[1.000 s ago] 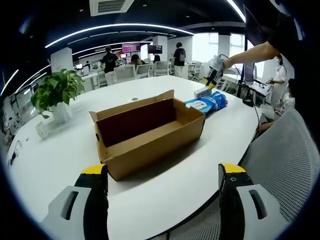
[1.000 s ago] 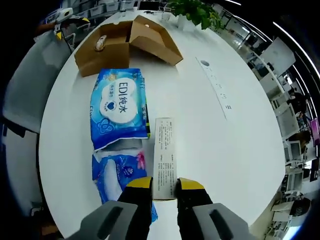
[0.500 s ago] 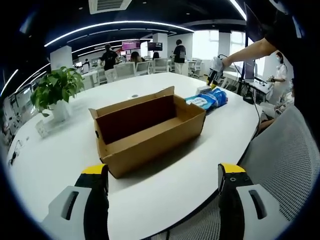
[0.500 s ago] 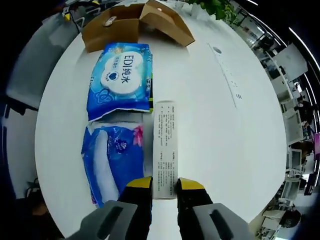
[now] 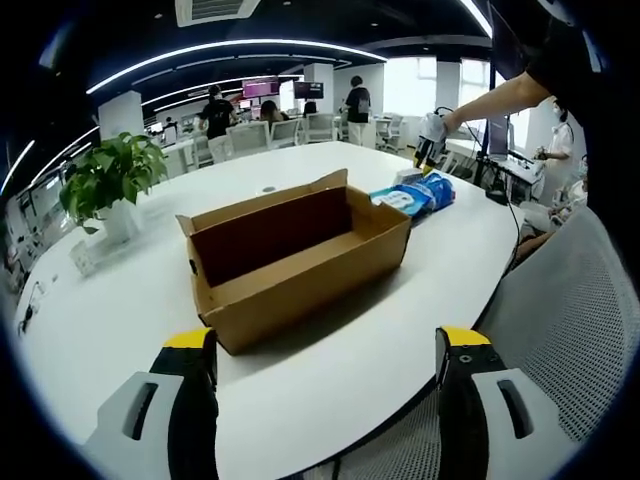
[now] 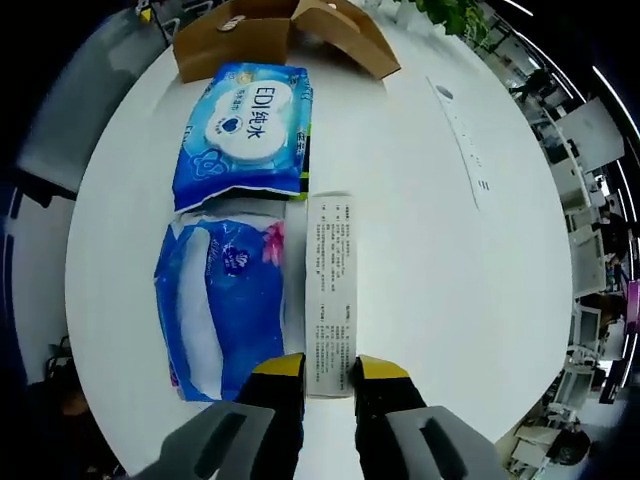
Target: Operate the shoe box by opening the lid, removing the specified soft item, and placing it in the target area until the item is outside and the box remains undamaged.
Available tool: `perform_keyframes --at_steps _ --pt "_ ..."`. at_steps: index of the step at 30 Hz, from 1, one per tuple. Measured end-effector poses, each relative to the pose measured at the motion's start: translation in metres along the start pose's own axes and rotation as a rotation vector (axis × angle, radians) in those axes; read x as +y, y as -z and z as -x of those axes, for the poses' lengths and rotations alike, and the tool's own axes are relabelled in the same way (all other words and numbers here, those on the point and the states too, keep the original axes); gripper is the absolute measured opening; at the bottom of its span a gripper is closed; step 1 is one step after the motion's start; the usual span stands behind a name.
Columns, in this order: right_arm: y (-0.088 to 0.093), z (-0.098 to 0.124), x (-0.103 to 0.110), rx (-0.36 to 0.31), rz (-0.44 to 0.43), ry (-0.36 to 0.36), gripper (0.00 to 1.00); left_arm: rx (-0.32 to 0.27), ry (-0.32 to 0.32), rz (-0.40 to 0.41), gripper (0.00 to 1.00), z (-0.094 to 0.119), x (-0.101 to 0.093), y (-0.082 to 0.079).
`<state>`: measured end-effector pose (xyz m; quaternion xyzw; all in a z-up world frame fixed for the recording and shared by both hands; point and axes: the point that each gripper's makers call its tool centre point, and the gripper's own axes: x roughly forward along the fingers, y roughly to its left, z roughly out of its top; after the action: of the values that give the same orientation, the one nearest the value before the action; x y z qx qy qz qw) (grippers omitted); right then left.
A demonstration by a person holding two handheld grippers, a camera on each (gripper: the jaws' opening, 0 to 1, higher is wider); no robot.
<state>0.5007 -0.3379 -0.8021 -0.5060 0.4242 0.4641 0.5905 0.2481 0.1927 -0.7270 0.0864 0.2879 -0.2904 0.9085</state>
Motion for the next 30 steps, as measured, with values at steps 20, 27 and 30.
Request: perform_keyframes --at_steps 20,27,30 --pt "-0.001 0.000 -0.016 0.009 -0.025 0.048 0.18 -0.007 -0.006 -0.002 0.93 0.001 0.001 0.000" --pt "-0.004 -0.001 -0.019 -0.001 -0.016 0.058 0.18 -0.006 -0.007 -0.005 0.93 0.001 0.000 0.001" --pt "-0.005 -0.002 -0.018 0.001 -0.015 0.056 0.18 -0.008 -0.010 -0.003 0.93 0.002 0.001 0.001"
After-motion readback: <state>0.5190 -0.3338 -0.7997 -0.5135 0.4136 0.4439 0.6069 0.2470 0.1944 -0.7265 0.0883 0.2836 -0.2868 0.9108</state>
